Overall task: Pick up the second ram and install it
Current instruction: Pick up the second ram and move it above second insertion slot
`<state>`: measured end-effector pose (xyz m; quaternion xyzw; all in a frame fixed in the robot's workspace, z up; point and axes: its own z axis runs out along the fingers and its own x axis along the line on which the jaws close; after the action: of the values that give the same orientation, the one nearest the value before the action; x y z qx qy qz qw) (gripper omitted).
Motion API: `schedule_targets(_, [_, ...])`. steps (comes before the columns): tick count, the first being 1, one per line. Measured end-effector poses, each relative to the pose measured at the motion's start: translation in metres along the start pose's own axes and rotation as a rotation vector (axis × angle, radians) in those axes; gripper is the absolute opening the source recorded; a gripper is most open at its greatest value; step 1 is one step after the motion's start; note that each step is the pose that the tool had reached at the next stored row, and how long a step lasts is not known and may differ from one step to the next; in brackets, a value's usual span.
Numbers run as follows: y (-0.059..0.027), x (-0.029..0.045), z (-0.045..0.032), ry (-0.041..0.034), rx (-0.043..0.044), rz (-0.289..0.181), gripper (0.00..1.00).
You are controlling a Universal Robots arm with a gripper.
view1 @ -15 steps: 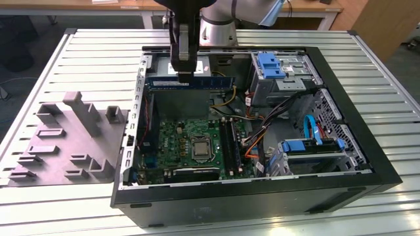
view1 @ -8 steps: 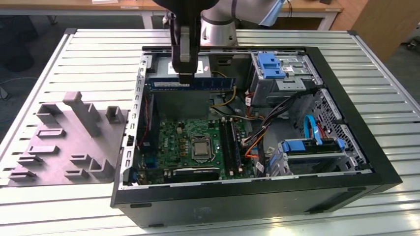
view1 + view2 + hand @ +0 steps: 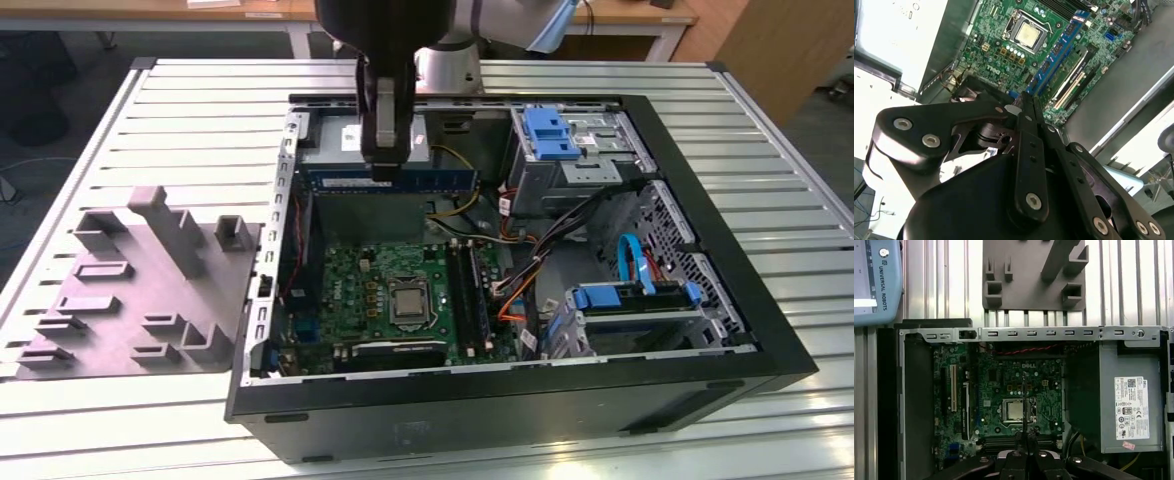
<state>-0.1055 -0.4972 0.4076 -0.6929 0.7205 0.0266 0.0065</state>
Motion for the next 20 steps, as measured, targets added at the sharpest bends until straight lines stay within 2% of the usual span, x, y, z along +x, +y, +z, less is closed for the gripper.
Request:
schedule_targets(5, [-0.0026, 0.0003, 0.0089, -0.0039, -0.0002, 0.0, 0.12])
schedule_targets(12, [-0.0054, 0.0008, 0.0215, -0.0052, -0.0003, 0.002, 0.12])
schedule_targets(20, [-0.0086, 0.0013, 0.0353, -0.0062, 0.0013, 0.035, 0.12])
